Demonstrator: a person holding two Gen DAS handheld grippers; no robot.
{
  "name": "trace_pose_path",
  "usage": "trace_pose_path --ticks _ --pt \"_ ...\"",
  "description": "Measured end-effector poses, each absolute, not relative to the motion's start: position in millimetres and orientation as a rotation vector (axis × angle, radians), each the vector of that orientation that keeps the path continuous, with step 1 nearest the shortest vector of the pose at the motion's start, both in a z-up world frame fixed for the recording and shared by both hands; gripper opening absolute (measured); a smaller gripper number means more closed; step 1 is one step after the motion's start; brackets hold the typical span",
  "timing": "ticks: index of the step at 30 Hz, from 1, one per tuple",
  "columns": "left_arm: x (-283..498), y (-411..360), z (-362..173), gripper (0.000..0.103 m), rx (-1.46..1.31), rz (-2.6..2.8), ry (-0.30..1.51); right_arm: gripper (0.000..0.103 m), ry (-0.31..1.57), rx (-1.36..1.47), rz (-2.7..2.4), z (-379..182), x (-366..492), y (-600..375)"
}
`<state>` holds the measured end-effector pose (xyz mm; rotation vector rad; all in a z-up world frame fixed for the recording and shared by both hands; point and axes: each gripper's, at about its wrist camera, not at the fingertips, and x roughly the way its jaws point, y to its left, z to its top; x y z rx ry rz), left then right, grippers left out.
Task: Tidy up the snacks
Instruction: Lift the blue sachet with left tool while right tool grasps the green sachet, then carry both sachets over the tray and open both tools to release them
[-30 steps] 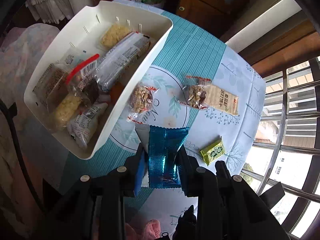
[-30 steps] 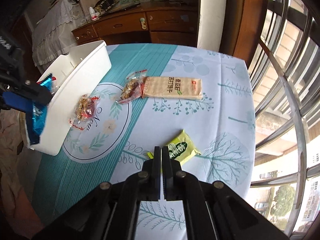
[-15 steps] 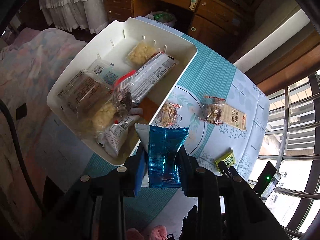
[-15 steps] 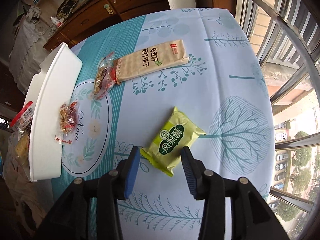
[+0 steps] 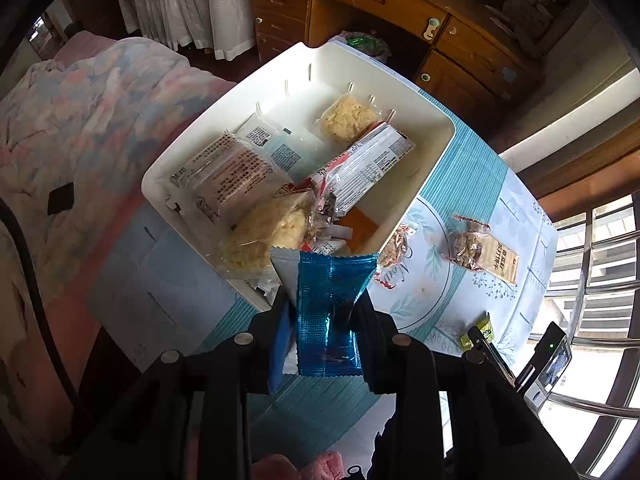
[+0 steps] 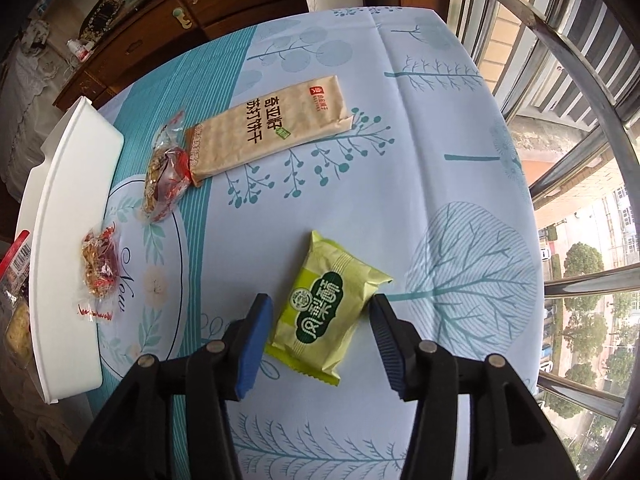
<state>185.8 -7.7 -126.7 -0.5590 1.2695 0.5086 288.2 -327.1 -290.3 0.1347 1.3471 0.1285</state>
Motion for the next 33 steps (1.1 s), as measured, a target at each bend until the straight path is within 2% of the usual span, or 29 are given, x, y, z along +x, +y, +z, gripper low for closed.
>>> trace_pose_path --ticks 12,24,33 --pt "171.2 23.0 -133.4 0.028 -0.589 0.501 1.278 0.040 1.387 0.146 0.047 -287.5 286.3 -318.7" --pt "175.1 65.9 -136.1 0.028 -0.549 0.399 1.296 0.040 1.437 0.249 0.015 -274.9 251.3 -292.5" --pt "183.2 101.8 -134.2 0.028 -0.454 0.279 1.311 0.040 1.408 0.353 -0.016 -243.8 215.1 -256.3"
